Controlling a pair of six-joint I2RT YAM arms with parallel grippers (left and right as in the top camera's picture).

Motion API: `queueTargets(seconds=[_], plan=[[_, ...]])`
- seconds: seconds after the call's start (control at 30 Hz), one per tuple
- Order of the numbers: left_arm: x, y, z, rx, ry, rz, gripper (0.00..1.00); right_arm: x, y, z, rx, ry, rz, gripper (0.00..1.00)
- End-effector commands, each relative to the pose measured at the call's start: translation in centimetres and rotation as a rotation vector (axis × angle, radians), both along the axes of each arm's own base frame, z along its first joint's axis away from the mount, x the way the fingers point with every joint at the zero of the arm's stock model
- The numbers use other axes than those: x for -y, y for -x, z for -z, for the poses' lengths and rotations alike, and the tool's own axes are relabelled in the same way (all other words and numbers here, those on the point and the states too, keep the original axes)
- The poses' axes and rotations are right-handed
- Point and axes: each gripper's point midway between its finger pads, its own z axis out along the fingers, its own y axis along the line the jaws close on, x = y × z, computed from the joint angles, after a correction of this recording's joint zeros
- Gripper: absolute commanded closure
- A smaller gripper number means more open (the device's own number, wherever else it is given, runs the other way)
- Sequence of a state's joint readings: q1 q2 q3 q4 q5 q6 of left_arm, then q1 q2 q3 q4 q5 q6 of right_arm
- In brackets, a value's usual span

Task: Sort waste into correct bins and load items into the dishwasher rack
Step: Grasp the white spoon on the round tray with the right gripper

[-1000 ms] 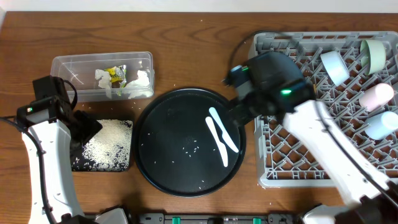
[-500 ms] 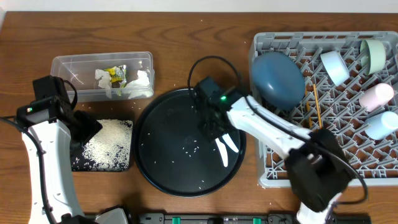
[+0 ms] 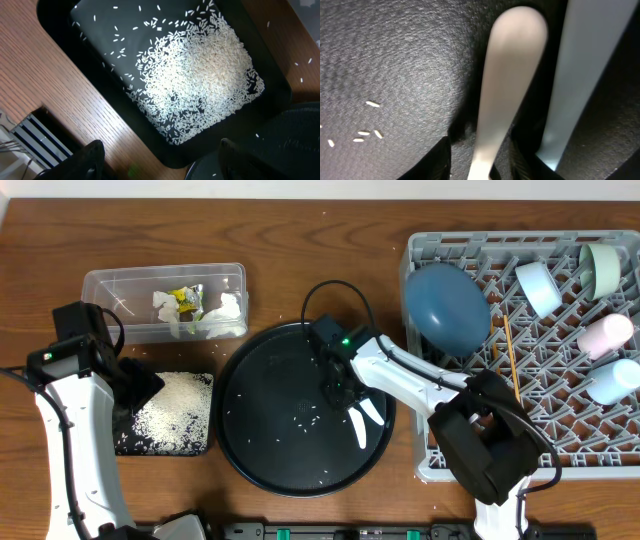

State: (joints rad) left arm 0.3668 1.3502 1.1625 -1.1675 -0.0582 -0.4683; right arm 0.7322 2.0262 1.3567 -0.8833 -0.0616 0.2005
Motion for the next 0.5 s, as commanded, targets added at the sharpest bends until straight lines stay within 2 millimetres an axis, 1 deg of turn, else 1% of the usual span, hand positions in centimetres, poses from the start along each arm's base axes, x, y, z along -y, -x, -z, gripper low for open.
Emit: queueTargets(seconds=[0.0, 0.13, 0.23, 0.47], plan=[[-0.1, 0.2, 0.2, -0.008, 0.002, -0.011, 0.27, 0.8, 0.6, 1.8, -0.028, 0.065, 0.031, 0.71], [-0.1, 0.2, 0.2, -0.008, 0.002, -0.011, 0.27, 1.7, 0.7, 1.8, -0.021, 0.111, 0.047, 0.75], [-0.1, 0.2, 0.2, -0.008, 0.002, -0.011, 0.27, 1.7, 0.7, 1.8, -0.023, 0.112, 0.047, 0.79], [-0.1, 0.2, 0.2, -0.008, 0.002, -0.011, 0.26, 1.8, 0.8, 1.7, -0.027, 0.116, 0.059, 0.84]])
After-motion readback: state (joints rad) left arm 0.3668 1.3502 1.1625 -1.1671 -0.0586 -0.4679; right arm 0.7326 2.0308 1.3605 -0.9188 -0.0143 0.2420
